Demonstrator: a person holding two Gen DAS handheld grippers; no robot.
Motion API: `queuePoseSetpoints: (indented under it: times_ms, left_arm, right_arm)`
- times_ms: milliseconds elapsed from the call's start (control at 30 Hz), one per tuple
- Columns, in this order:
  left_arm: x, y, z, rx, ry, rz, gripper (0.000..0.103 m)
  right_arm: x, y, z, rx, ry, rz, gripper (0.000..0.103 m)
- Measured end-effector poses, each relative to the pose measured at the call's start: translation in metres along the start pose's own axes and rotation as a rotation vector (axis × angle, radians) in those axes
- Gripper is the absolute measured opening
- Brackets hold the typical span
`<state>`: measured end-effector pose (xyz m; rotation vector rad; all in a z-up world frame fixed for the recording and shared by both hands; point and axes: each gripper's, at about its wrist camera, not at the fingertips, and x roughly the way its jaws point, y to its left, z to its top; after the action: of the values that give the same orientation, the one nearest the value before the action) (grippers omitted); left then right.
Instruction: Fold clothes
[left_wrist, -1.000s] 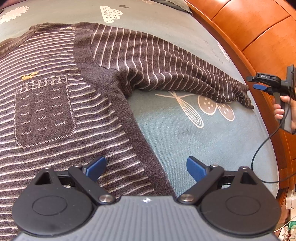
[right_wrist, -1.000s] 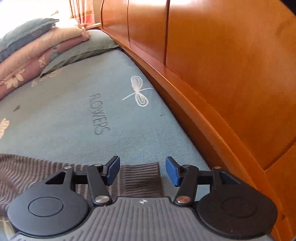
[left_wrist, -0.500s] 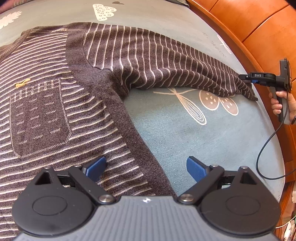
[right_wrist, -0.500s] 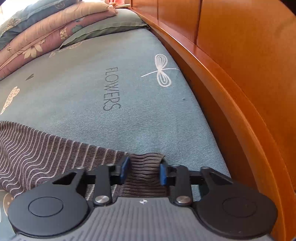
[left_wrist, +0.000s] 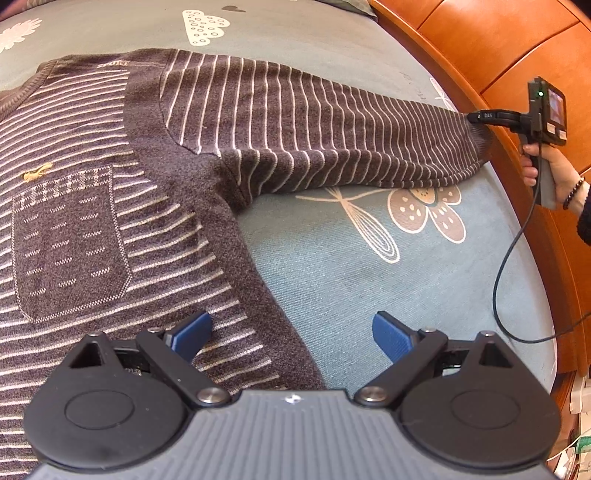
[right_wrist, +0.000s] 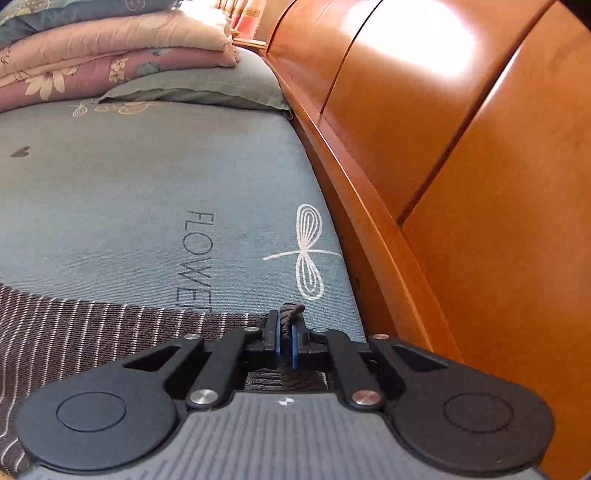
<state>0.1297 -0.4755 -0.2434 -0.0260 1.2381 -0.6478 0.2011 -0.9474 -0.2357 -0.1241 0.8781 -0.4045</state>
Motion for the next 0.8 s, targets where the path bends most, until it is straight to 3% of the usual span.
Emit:
queuePoseSetpoints:
  times_ms: [67,267,433,533,600,667,700,733,800]
  left_arm:
    - [-0.001,0.001,0.000,-0.008,-0.003,-0.006,0.094]
    - [-0.004,0.005,-0.002,-0.008,-0.023,-0.006,0.094]
    - [-0.001,0.007,-0.003,-0.021,-0.017,-0.010,0.094]
    - [0.000,0.007,-0.003,-0.007,-0.009,-0.007,0.094]
    - [0.001,0.006,-0.003,0.003,-0.003,-0.004,0.094]
    - [0.002,0.005,-0.003,0.003,-0.003,-0.001,0.094]
    - [0.002,0.005,-0.003,0.003,-0.002,0.000,0.094]
    - [0.002,0.004,-0.003,0.002,-0.002,0.002,0.094]
    - [0.003,0.004,-0.002,-0.004,-0.004,0.002,0.094]
  right_arm:
    - [0.013,0.002,0.001,0.016,0.074,-0.046,0.016]
    - [-0.031,-0.029,-0.022,0.299,0.076,-0.071,0.040]
    - [-0.055,-0.048,-0.081,0.676,0.155,0.141,0.040]
    - [-0.042,-0.043,-0.103,0.814,0.180,0.228,0.040]
    - [-0.033,-0.037,-0.106,0.858,0.137,0.246,0.040]
    - [-0.030,-0.036,-0.103,0.888,0.127,0.236,0.036]
    - [-0.029,-0.035,-0.102,0.902,0.123,0.230,0.013]
    - [-0.027,-0.036,-0.101,0.920,0.131,0.248,0.006]
    - [-0.032,-0.038,-0.099,0.926,0.135,0.214,0.006]
